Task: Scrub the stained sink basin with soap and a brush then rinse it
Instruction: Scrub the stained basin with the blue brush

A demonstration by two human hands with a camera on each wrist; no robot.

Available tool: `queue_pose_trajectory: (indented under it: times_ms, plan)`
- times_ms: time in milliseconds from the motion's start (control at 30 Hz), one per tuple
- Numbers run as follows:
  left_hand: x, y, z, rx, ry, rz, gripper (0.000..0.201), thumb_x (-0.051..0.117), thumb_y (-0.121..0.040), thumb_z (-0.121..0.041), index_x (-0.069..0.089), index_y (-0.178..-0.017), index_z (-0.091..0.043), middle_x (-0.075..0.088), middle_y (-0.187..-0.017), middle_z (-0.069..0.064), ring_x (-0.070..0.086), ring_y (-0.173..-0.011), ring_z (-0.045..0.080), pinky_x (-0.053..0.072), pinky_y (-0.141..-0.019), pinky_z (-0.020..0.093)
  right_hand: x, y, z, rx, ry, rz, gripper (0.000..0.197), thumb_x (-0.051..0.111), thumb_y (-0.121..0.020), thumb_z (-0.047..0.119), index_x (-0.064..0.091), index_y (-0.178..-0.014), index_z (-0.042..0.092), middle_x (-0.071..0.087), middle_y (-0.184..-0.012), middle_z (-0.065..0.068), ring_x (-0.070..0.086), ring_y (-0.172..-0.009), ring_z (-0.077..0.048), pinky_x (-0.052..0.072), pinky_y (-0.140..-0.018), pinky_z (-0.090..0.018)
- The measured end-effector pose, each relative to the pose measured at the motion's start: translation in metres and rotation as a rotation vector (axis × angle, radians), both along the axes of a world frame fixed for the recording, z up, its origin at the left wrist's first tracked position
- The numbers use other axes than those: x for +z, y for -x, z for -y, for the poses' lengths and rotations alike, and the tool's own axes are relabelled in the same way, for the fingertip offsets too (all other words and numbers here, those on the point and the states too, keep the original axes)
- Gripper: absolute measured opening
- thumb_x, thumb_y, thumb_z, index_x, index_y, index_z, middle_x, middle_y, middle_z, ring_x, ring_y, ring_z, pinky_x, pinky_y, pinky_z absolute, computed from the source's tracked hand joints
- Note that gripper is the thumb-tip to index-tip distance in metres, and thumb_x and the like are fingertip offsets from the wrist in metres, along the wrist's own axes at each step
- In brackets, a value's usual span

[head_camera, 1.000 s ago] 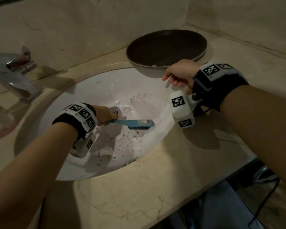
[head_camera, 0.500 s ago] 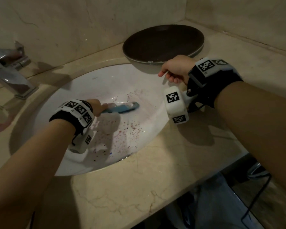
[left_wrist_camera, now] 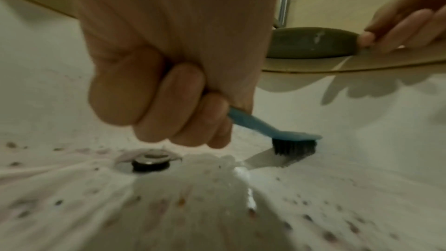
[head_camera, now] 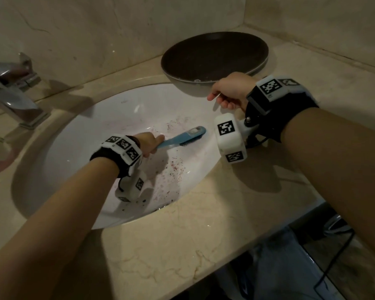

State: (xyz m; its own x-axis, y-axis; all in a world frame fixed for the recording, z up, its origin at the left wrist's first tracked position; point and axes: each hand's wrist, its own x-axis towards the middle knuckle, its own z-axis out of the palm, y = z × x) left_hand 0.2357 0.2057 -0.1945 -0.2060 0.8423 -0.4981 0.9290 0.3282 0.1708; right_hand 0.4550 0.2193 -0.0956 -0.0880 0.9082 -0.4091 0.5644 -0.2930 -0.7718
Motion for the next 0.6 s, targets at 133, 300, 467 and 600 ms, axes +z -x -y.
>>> queue_pose_trajectory:
  times_ms: [133,300,467,600]
  plan:
    - [0.02,0.017,-0.002,-0.057,-0.138,-0.285,0.043,0.028,-0.102,-0.034,0.056,-0.101,0.0,0.044,-0.071,0.007,0.058,-0.095,0.033,0.047,-0.089,0.041,0.0,0.001,-0.001,0.011,0.001,0.007,0.025,0.041,-0.096,0.014,0.055,-0.076,0.011,0.043,-0.06,0.002,0.037,-0.046,-0.008,0.029,-0.028,-0.01]
    - [0.019,0.023,0.001,0.057,-0.032,-0.095,0.045,0.027,-0.102,-0.036,0.048,-0.079,-0.004,0.044,-0.066,0.009,0.049,-0.062,0.025,0.045,-0.063,0.03,-0.001,0.0,-0.001,0.015,-0.015,0.01,0.024,0.042,-0.095,0.013,0.057,-0.077,0.012,0.043,-0.059,0.002,0.037,-0.046,-0.008,0.029,-0.029,-0.012]
    - [0.019,0.0,0.024,-0.086,0.199,0.108,0.051,0.036,-0.1,-0.039,0.038,-0.056,-0.013,0.033,-0.028,-0.009,0.024,-0.019,0.005,0.019,-0.03,0.007,-0.004,0.001,0.0,-0.011,-0.05,-0.018,0.026,0.044,-0.093,0.011,0.058,-0.072,0.011,0.043,-0.058,0.001,0.036,-0.045,-0.008,0.027,-0.028,-0.011]
    - [0.036,0.009,0.033,-0.101,0.228,-0.065,0.051,0.032,-0.1,-0.04,0.036,-0.057,-0.012,0.034,-0.026,-0.007,0.029,-0.026,0.008,0.024,-0.029,0.012,-0.003,0.0,0.001,-0.008,-0.044,-0.021,0.026,0.042,-0.094,0.013,0.057,-0.072,0.011,0.043,-0.06,0.002,0.037,-0.046,-0.008,0.028,-0.029,-0.012]
